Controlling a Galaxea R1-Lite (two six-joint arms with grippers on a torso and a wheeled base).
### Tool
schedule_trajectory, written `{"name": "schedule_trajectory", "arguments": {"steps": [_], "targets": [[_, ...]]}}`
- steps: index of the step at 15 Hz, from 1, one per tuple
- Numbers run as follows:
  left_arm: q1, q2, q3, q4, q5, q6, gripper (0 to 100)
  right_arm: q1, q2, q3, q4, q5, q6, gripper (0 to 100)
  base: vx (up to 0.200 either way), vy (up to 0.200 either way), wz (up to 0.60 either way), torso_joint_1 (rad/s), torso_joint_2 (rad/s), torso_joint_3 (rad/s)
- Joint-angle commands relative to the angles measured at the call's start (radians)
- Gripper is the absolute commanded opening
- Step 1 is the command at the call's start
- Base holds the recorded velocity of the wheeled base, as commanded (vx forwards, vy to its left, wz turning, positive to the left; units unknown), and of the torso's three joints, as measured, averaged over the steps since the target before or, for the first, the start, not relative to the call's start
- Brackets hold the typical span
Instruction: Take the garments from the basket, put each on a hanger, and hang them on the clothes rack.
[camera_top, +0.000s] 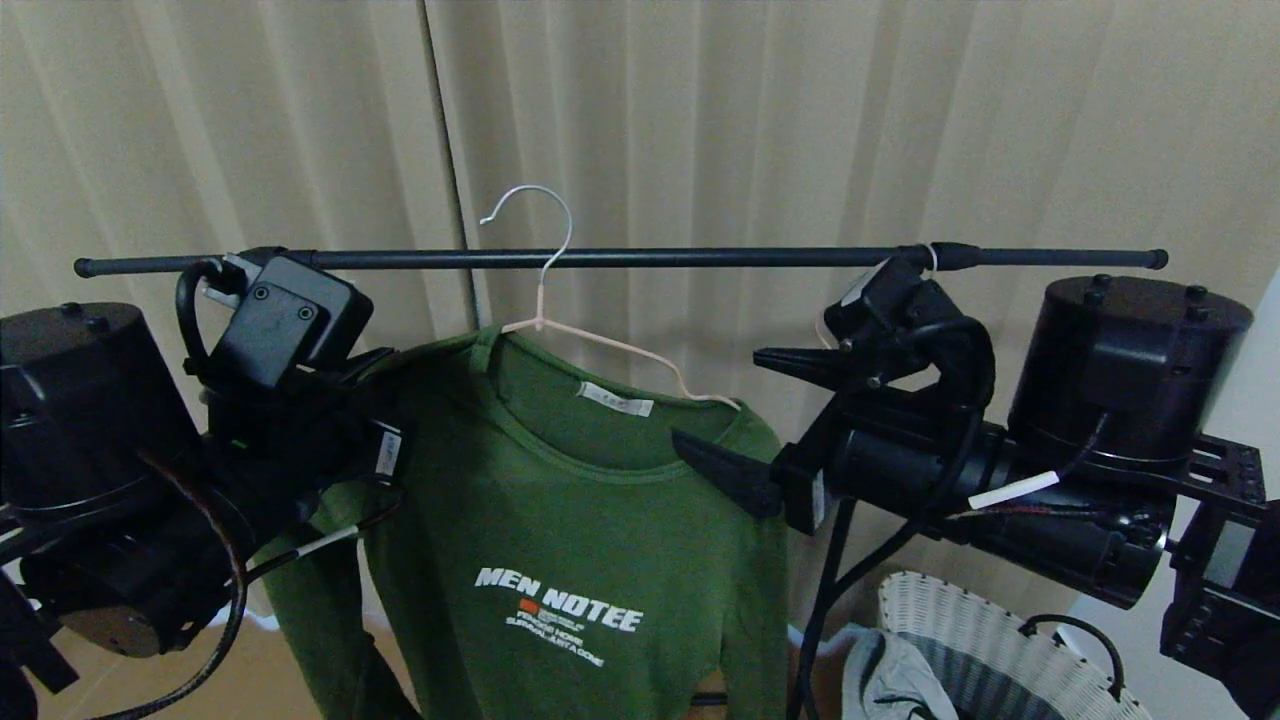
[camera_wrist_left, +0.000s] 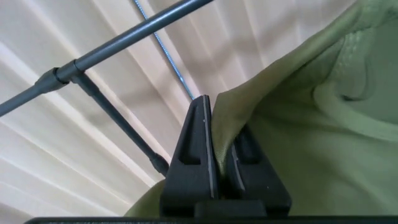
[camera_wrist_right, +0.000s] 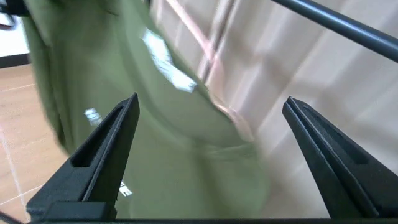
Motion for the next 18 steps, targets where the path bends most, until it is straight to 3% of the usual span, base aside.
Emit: {"name": "schedule_trajectory", "arguments": {"steps": [1,8,10,14,15,18], "targets": [[0.000,0.007,0.000,-0.002,0.000,0.000,0,0.025,0.036,-0.028,0.001,-0.002,-0.006,100,0.000,0.000,0.00,0.000,0.00,0.000],[-0.015,-0.008,0.014,-0.002,-0.003,0.001,0,-0.051,0.167,-0.209,0.078,-0.039,-0.043,100,0.000,0.000,0.00,0.000,0.00,0.000],[-0.026,-0.016,0.019,-0.002,-0.003,0.000,0,-0.052,0.204,-0.241,0.081,-0.100,-0.059,100,0.000,0.000,0.00,0.000,0.00,0.000],[-0.055,-0.016,0.019,-0.002,-0.004,0.000,0,-0.052,0.226,-0.269,0.087,-0.101,-0.069,100,0.000,0.000,0.00,0.000,0.00,0.000],[-0.055,-0.016,0.019,-0.002,-0.004,0.000,0,-0.052,0.226,-0.269,0.087,-0.101,-0.069,0,0.000,0.000,0.00,0.000,0.00,0.000],[-0.068,-0.019,0.031,-0.003,-0.006,0.001,0,-0.047,0.226,-0.272,0.085,-0.101,-0.071,0,0.000,0.000,0.00,0.000,0.00,0.000]]}}
